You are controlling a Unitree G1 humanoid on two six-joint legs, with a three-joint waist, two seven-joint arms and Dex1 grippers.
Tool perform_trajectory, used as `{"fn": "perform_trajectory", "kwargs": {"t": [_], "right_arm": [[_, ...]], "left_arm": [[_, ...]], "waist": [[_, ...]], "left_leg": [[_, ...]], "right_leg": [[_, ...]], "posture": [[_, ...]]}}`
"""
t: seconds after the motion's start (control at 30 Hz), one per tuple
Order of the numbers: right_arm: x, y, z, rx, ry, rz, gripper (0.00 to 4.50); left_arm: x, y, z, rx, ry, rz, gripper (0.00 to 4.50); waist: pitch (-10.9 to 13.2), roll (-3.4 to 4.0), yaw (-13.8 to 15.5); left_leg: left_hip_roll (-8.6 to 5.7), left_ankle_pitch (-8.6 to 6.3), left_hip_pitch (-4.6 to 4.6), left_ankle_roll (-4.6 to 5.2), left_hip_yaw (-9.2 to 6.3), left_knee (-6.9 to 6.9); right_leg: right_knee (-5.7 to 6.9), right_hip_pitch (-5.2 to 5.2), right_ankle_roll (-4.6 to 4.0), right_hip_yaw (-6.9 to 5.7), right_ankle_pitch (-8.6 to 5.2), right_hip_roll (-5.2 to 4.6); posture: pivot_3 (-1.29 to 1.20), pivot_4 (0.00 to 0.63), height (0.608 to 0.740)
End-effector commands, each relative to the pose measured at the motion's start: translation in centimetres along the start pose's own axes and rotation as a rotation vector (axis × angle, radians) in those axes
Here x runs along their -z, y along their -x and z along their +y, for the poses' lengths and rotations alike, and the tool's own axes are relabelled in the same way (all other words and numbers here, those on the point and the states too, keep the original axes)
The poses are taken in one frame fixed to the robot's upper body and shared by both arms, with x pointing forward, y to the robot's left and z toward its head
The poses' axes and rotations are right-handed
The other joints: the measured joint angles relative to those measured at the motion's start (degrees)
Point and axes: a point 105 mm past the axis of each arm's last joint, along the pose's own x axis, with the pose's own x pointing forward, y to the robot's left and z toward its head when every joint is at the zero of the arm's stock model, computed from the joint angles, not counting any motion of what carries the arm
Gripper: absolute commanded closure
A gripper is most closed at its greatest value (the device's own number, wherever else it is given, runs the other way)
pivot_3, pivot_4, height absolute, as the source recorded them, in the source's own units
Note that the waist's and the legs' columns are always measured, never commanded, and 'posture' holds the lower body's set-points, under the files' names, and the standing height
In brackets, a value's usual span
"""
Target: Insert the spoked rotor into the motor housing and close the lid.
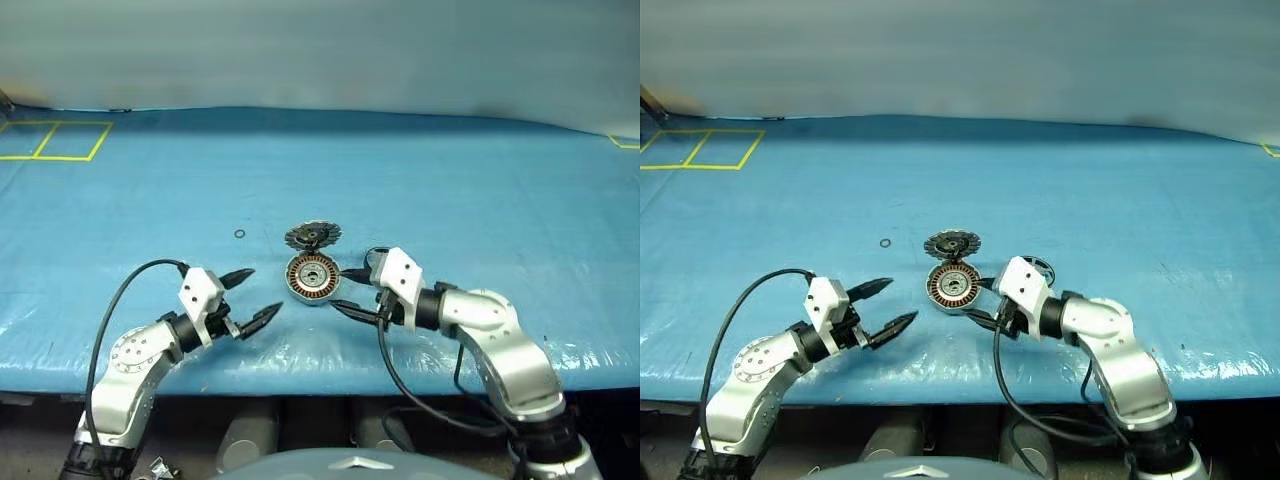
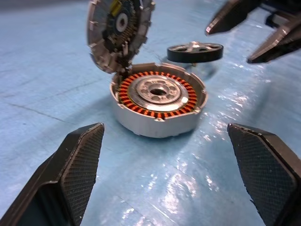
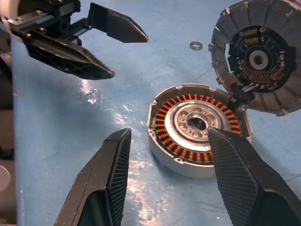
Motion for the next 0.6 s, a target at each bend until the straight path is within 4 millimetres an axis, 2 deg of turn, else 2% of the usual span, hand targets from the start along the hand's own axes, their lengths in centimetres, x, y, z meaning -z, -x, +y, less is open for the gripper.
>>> {"fn": "perform_trajectory", "kwargs": {"t": [0.03,0.2,0.37,0.47,0.6], "right_arm": [[-0.8,0.1,0.3,0.119,-0.012,-0.062,1.77],[-2.0,-0.6,1.5,0.096,-0.065,-0.142,1.77],[-1.9,-1.2,1.5,0.050,-0.028,-0.146,1.77],[-1.5,-1.8,1.7,0.015,0.019,-0.114,1.77],[-1.7,-2.5,1.7,-0.014,0.052,-0.092,1.77]], "left_arm": [[-0.6,0.2,3.5,-0.190,0.001,-0.028,0.00],[-0.8,-1.2,5.9,-0.268,0.004,-0.018,0.00],[-0.4,-3.8,8.3,-0.327,0.029,0.059,0.00],[-0.4,-4.7,9.5,-0.368,0.032,0.090,0.00],[0.7,-5.3,10.1,-0.379,0.024,0.166,0.00]], "waist": [[0.0,-0.01,0.1],[0.0,-0.02,0.0],[0.0,-0.07,0.2],[0.0,-0.09,-0.1],[0.0,-0.10,-0.2]], "left_leg": [[0.00,0.00,0.04,0.00,0.00,0.02],[-0.06,0.03,0.05,-0.05,0.06,0.16],[-0.10,0.14,0.06,0.05,0.01,0.17],[-0.20,0.14,0.05,0.08,-0.02,0.16],[-0.20,0.13,0.04,0.08,0.00,0.08]], "right_leg": [[0.00,0.03,0.01,-0.01,0.00,0.05],[0.01,0.10,0.13,0.00,0.09,0.08],[0.00,0.15,0.23,-0.08,0.15,0.11],[-0.04,0.17,0.55,-0.06,0.34,0.09],[0.00,0.16,0.55,-0.02,0.35,0.10]], "posture": [[0.00,0.150,0.740],[0.00,0.150,0.740],[0.00,0.150,0.740],[0.00,0.150,0.740],[0.00,0.150,0.740]]}}
